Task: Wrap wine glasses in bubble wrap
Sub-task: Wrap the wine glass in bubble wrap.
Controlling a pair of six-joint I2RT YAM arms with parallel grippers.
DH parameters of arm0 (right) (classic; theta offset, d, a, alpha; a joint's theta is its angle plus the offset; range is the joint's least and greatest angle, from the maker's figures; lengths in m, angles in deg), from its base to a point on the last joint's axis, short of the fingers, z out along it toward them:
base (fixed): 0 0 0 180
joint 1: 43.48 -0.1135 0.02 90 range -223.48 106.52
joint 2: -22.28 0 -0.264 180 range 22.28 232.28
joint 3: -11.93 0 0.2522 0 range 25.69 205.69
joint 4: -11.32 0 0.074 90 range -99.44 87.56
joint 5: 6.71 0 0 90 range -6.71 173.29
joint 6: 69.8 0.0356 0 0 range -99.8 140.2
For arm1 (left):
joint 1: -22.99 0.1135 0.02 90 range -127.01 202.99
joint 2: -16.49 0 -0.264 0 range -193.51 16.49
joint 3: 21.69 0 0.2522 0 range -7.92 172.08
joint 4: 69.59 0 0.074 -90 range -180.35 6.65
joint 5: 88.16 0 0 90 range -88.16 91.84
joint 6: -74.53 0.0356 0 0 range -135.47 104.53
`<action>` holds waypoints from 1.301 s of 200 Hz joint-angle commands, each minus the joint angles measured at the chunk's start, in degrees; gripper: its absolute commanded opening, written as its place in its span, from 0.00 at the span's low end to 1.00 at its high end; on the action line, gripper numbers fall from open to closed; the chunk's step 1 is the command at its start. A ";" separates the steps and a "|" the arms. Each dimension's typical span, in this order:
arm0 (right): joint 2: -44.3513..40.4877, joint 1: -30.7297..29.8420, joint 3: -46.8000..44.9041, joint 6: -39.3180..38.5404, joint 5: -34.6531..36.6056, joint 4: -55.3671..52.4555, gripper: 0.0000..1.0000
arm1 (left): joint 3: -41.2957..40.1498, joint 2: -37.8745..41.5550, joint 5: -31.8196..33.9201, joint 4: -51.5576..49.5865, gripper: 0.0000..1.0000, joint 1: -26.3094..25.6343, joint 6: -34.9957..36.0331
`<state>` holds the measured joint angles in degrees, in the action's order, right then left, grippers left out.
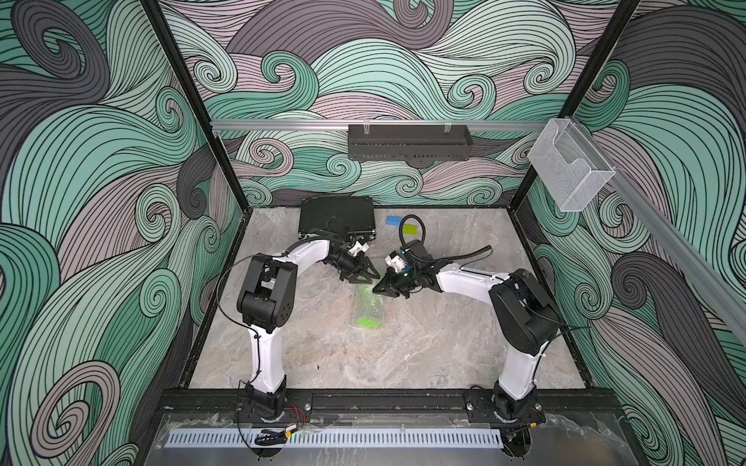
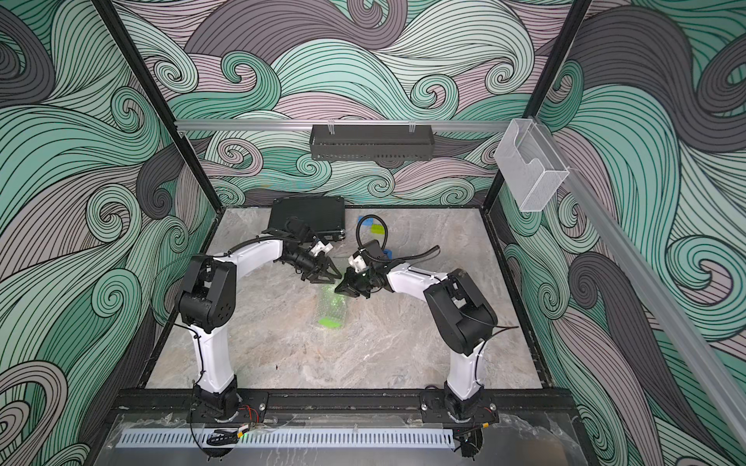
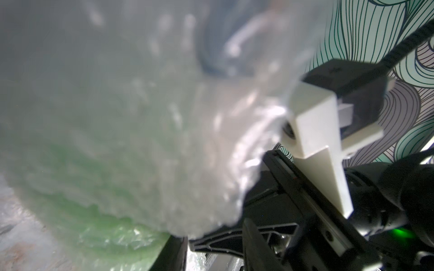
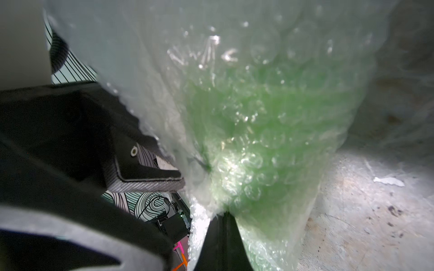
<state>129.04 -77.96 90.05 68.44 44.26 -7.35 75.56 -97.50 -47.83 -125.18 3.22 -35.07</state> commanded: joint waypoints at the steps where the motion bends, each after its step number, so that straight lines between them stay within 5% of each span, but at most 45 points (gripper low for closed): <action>1: 1.43 0.32 -0.46 -0.09 1.12 0.37 0.00 | -1.90 1.92 7.41 -3.59 0.47 -0.14 1.38; 67: 2.26 0.49 1.29 -0.24 0.14 -0.09 0.00 | -4.78 13.43 6.77 -5.62 0.78 1.23 4.62; 102: 2.45 0.50 1.81 -0.26 -0.06 0.01 0.00 | -5.00 10.50 10.31 -3.89 0.79 3.28 4.31; 173: 2.49 0.38 1.56 -0.79 -0.70 -0.45 0.00 | 8.71 -4.96 12.14 -11.44 0.81 3.84 7.03; 204: 3.09 0.20 2.06 -1.30 -1.06 -0.72 0.00 | 10.55 -8.88 10.67 -11.57 0.82 3.74 6.61; 247: 0.90 0.20 2.11 -3.25 -0.72 -3.22 0.00 | 8.23 -12.03 17.15 -12.29 0.80 3.76 6.60; 260: -0.64 0.16 2.26 -4.20 -0.68 -5.35 0.11 | 6.86 -12.10 18.30 -11.70 0.80 3.63 6.38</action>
<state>130.79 -77.63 91.67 66.70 43.17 -7.87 85.13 -106.42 -37.31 -134.95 6.89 -28.86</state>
